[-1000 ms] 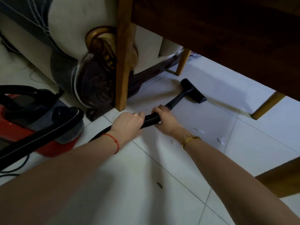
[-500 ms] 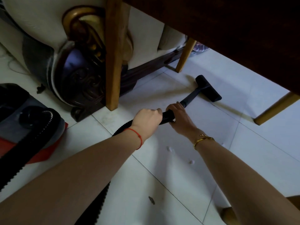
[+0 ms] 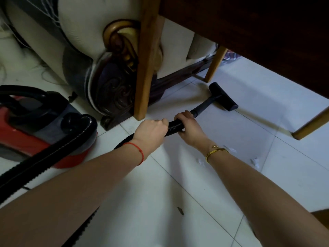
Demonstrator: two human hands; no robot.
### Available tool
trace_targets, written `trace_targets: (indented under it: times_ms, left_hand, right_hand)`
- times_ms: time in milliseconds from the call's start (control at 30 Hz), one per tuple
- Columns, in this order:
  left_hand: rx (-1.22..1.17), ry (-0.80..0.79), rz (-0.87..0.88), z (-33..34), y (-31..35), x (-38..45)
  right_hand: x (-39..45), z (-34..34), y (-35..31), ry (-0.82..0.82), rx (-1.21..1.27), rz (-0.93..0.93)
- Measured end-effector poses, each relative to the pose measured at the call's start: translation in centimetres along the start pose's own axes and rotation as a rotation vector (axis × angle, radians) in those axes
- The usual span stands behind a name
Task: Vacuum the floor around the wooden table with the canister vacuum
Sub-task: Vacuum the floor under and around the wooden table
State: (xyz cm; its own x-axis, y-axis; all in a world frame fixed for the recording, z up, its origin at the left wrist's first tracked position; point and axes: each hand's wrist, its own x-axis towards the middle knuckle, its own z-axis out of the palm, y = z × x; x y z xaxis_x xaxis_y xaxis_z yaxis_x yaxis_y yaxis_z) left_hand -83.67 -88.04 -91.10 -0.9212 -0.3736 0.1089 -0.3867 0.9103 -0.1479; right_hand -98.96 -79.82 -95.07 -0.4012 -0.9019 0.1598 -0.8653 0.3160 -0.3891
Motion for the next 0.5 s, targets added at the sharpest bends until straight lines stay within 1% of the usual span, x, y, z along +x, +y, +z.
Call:
trace_targets:
  times_ms: [200,500]
  left_hand:
    - [0.014,-0.018,-0.029,-1.6,-2.6,-5.9]
    - [-0.01,-0.044,-0.04,-3.7,-5.3,-15.6]
  right_hand:
    - [-1.5,1.4,-5.7,-0.023,0.027,-0.047]
    - [-6.2,2.6,-14.3,-0.096,0.035,-0.121]
